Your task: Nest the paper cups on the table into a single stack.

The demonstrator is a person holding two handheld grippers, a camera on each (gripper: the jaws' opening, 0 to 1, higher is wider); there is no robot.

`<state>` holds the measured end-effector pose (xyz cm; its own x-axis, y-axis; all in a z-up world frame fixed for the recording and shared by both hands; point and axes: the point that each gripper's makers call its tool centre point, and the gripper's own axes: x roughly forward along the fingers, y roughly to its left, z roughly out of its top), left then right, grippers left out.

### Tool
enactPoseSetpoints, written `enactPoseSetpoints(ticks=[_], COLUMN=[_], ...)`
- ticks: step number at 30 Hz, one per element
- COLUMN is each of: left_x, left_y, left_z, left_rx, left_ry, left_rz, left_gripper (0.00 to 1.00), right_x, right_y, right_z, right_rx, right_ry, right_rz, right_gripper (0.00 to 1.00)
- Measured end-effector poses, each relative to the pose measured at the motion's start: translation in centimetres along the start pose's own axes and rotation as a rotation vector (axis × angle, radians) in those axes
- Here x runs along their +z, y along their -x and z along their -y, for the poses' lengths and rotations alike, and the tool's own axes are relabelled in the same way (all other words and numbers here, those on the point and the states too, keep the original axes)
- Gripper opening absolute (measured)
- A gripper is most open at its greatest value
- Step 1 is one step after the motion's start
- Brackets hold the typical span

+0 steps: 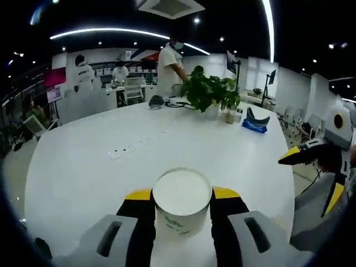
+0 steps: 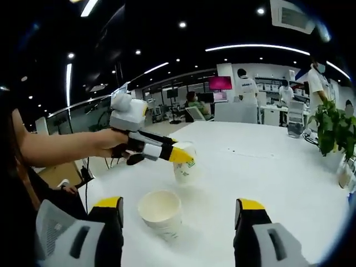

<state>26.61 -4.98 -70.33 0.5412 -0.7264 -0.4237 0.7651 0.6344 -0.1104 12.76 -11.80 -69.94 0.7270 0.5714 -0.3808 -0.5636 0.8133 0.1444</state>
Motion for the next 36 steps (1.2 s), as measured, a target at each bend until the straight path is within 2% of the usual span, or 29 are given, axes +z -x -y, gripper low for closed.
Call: enactPoseSetpoints(ticks=[9,21,24,28,29,33,36], left_x=[2.4,4.2,4.0,3.5,3.5,2.9,1.7], left_y=[4.2,8.7,9.4,10.1,10.3,10.7,10.8], left_z=[3.5,7.4,8.0,9.6,9.6,9.7,10.1], left_rx=[-0.056,-0.162,-0.184,-0.253,-0.253,-0.285,-0.318], left_ry=[0.026,0.071,0.059,0.055,0.046,0.039,-0.004], left_rz=[0.062,0.150,0.148,0.133,0.139,0.125,0.076], left_gripper=[0.36,0.36,0.36,0.36,0.36,0.36,0.36], right_x=[0.5,1.6,2.2,3.1,3.0,2.6,2.5], right_y=[-1.0,-2.0,-1.8,-1.4,-1.3,-0.5,-0.2], right_z=[-1.7,-4.4,-5.1,-5.8,-5.6,-6.0,-5.7], right_rx=[0.050,0.168,0.210,0.278,0.274,0.347,0.359], right_ry=[0.024,0.042,0.035,0.012,0.006,-0.067,-0.108], right_rz=[0.021,0.067,0.100,0.147,0.138,0.149,0.157], right_gripper=[0.72,0.45,0.39,0.31,0.31,0.25,0.25])
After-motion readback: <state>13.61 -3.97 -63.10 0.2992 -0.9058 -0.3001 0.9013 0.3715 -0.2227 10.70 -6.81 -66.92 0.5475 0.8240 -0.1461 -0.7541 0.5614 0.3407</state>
